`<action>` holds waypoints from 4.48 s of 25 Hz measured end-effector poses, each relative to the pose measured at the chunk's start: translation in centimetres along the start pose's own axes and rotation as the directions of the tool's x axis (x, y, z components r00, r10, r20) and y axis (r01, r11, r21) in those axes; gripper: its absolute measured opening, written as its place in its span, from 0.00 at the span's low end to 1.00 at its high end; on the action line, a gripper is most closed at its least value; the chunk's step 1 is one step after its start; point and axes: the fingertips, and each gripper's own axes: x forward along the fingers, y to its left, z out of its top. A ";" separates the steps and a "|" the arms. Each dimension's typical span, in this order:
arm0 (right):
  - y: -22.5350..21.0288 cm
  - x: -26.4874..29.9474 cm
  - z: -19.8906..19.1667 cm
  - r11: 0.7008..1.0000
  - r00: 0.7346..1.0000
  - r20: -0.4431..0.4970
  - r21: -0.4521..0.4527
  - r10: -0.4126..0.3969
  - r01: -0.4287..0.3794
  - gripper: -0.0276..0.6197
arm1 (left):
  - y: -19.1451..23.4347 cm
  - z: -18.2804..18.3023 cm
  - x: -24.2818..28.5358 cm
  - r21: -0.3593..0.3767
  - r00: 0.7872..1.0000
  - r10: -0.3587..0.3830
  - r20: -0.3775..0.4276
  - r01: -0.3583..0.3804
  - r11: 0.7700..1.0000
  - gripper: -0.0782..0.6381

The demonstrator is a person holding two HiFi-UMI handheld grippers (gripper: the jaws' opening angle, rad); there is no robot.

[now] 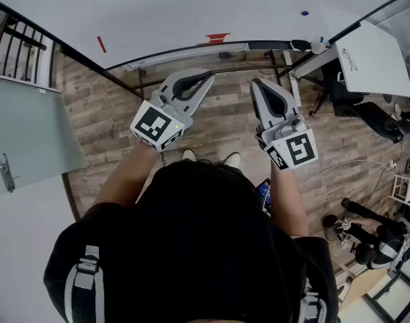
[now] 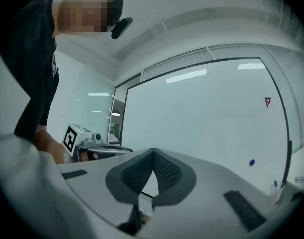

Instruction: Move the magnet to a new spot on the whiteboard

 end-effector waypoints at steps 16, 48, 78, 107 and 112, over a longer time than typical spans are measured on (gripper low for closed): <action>-2.4 -4.7 -0.9 0.998 0.999 0.008 0.052 0.044 -0.044 0.04 | -4.1 -0.4 3.2 -0.012 1.000 0.007 -0.017 -0.008 1.000 0.12; -22.3 -13.3 -4.1 0.997 0.997 -0.021 0.034 -0.067 0.068 0.04 | -9.7 -1.6 21.5 -0.034 1.000 -0.010 -0.006 0.010 0.999 0.12; -40.1 4.0 -11.5 0.919 0.910 -0.126 -0.048 -0.394 0.391 0.04 | 4.4 -8.5 37.1 -0.016 0.988 -0.155 -0.017 0.155 0.988 0.12; -45.8 8.7 -16.9 0.932 0.919 -0.153 -0.041 -0.362 0.361 0.23 | 7.3 -10.0 40.5 -0.041 0.999 -0.043 -0.019 0.043 0.998 0.12; -45.8 8.7 -17.1 0.933 0.922 -0.144 -0.033 -0.360 0.359 0.23 | 7.4 -10.0 40.3 -0.040 0.999 -0.033 -0.021 0.032 0.999 0.12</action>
